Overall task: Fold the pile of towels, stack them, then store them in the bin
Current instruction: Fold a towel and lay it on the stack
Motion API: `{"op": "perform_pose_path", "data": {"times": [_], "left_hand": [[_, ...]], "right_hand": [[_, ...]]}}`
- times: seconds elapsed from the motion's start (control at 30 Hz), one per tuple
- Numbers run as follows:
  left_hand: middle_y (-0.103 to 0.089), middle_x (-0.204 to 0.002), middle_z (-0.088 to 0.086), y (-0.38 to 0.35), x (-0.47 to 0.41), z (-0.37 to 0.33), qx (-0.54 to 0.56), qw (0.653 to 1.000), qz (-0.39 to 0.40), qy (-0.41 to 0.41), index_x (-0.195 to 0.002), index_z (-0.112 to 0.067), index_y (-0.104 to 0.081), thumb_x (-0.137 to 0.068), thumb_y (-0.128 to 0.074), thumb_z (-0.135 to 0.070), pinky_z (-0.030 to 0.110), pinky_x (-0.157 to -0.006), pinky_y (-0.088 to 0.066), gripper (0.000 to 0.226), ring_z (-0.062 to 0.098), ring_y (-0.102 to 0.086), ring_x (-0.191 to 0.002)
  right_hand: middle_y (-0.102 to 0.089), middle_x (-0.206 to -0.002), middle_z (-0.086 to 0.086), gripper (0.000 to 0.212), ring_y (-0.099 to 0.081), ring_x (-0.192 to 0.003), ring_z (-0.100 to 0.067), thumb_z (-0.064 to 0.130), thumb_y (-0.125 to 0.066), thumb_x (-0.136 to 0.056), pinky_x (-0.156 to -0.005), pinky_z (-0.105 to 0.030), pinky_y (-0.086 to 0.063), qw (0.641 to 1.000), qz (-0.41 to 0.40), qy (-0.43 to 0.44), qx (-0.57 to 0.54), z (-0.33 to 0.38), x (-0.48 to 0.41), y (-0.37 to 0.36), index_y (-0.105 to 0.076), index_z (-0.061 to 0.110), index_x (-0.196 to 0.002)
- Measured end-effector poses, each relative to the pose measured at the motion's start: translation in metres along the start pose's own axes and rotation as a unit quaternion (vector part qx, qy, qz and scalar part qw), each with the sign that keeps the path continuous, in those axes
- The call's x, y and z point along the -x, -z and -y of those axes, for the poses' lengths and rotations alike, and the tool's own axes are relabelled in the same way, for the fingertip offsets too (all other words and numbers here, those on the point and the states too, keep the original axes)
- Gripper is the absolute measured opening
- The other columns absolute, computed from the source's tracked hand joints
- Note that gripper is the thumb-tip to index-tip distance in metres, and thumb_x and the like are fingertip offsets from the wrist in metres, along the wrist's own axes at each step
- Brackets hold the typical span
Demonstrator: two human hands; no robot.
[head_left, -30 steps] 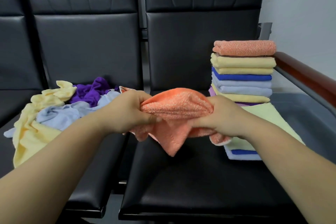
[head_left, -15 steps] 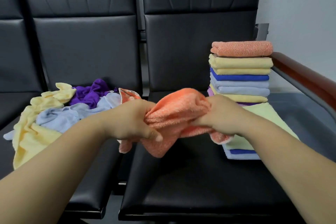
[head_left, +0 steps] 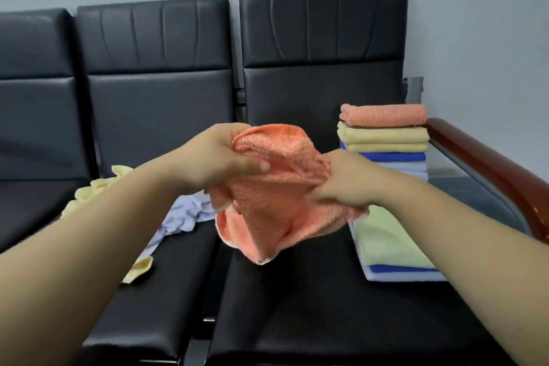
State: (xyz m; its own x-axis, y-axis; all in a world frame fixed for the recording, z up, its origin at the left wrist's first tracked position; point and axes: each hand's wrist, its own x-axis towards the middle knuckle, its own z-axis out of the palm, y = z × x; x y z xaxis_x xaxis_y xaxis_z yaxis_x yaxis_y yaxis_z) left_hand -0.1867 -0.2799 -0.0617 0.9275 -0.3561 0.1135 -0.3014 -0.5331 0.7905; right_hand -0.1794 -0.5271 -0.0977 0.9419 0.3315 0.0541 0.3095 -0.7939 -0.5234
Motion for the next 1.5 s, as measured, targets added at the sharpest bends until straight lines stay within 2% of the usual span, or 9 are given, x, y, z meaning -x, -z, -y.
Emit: {"op": "perform_pose_path", "data": {"times": [0.17,0.47,0.57,0.67,0.8,0.97,1.2,1.33,1.5], "left_hand": [[-0.068,-0.058,-0.007,0.033,-0.004,-0.037,-0.218,0.975,0.025,0.044,-0.081,-0.012,-0.069,-0.080,-0.086,-0.028,0.022,-0.049,-0.050,0.023,0.016,-0.065,-0.051],[-0.074,-0.105,0.016,0.053,-0.006,-0.062,0.221,0.974,-0.005,-0.054,-0.113,-0.012,-0.071,-0.083,-0.076,-0.005,0.053,-0.081,-0.059,0.031,0.033,-0.071,-0.091],[-0.079,-0.098,0.007,0.047,0.002,-0.065,0.017,0.999,0.042,-0.020,-0.102,-0.009,-0.075,-0.072,-0.089,-0.013,0.036,-0.083,-0.061,0.034,0.020,-0.075,-0.090],[-0.076,-0.073,-0.010,0.056,0.005,-0.069,-0.203,0.979,0.025,0.024,-0.081,-0.016,-0.073,-0.071,-0.090,-0.028,0.020,-0.067,-0.054,0.023,0.001,-0.069,-0.065],[-0.077,-0.106,0.017,0.073,0.005,-0.068,0.138,0.990,-0.012,0.001,-0.108,-0.003,-0.071,-0.072,-0.084,-0.011,0.047,-0.083,-0.062,0.039,0.034,-0.075,-0.097],[-0.077,-0.101,0.014,0.055,0.011,-0.076,0.268,0.962,-0.047,-0.033,-0.112,-0.009,-0.069,-0.092,-0.064,0.002,0.040,-0.070,-0.064,0.023,0.028,-0.075,-0.087],[-0.071,-0.057,-0.004,0.052,0.022,-0.076,-0.166,0.983,0.045,0.062,-0.088,-0.005,-0.070,-0.083,-0.081,-0.010,0.014,-0.038,-0.043,0.013,0.007,-0.065,-0.043],[-0.077,-0.089,0.015,0.075,0.008,-0.064,0.096,0.994,-0.044,0.011,-0.100,-0.004,-0.069,-0.088,-0.073,-0.003,0.038,-0.061,-0.063,0.013,0.029,-0.075,-0.072],[-0.074,-0.105,0.017,0.058,0.005,-0.062,0.310,0.950,-0.019,-0.042,-0.119,-0.008,-0.066,-0.090,-0.065,0.000,0.038,-0.062,-0.062,0.030,0.031,-0.074,-0.083]], "right_hand": [[-0.078,-0.091,-0.004,0.017,-0.073,-0.088,-0.024,0.028,-0.081,-0.084,-0.085,-0.041,-0.057,0.990,-0.088,0.030,-0.109,0.041,0.009,0.071,-0.077,0.013,-0.089],[-0.078,-0.090,0.002,0.029,-0.075,-0.084,-0.019,0.027,-0.090,-0.073,-0.076,-0.038,-0.062,0.999,0.014,0.009,-0.038,0.052,0.017,0.087,-0.073,0.017,-0.095],[-0.067,-0.066,0.002,0.023,-0.065,-0.059,-0.015,0.029,-0.081,-0.079,-0.052,-0.028,-0.052,0.998,-0.062,0.004,-0.002,0.067,0.021,0.106,-0.069,0.010,-0.081],[-0.079,-0.085,-0.001,0.021,-0.076,-0.075,-0.017,0.023,-0.078,-0.087,-0.077,-0.035,-0.064,0.991,-0.059,0.024,-0.119,0.075,0.022,0.113,-0.076,0.007,-0.099],[-0.077,-0.113,-0.014,0.036,-0.075,-0.105,-0.035,0.010,-0.084,-0.083,-0.102,-0.059,-0.055,0.963,0.002,0.036,-0.268,0.069,0.025,0.104,-0.073,0.008,-0.117],[-0.077,-0.088,-0.001,0.020,-0.074,-0.080,-0.022,0.027,-0.087,-0.074,-0.069,-0.043,-0.064,0.999,0.013,-0.006,0.041,0.068,0.026,0.098,-0.074,0.020,-0.087],[-0.078,-0.099,-0.016,0.021,-0.078,-0.086,-0.029,0.010,-0.073,-0.091,-0.083,-0.042,-0.065,0.980,-0.043,-0.020,-0.192,0.068,0.020,0.110,-0.072,-0.002,-0.107],[-0.077,-0.115,-0.014,0.036,-0.075,-0.107,-0.032,-0.001,-0.079,-0.086,-0.097,-0.048,-0.059,0.944,0.028,0.002,-0.328,0.060,0.023,0.091,-0.072,0.005,-0.121],[-0.079,-0.088,0.004,0.018,-0.076,-0.083,-0.018,0.021,-0.089,-0.074,-0.081,-0.038,-0.063,1.000,0.004,-0.013,-0.017,0.061,0.015,0.091,-0.077,0.018,-0.088]]}}
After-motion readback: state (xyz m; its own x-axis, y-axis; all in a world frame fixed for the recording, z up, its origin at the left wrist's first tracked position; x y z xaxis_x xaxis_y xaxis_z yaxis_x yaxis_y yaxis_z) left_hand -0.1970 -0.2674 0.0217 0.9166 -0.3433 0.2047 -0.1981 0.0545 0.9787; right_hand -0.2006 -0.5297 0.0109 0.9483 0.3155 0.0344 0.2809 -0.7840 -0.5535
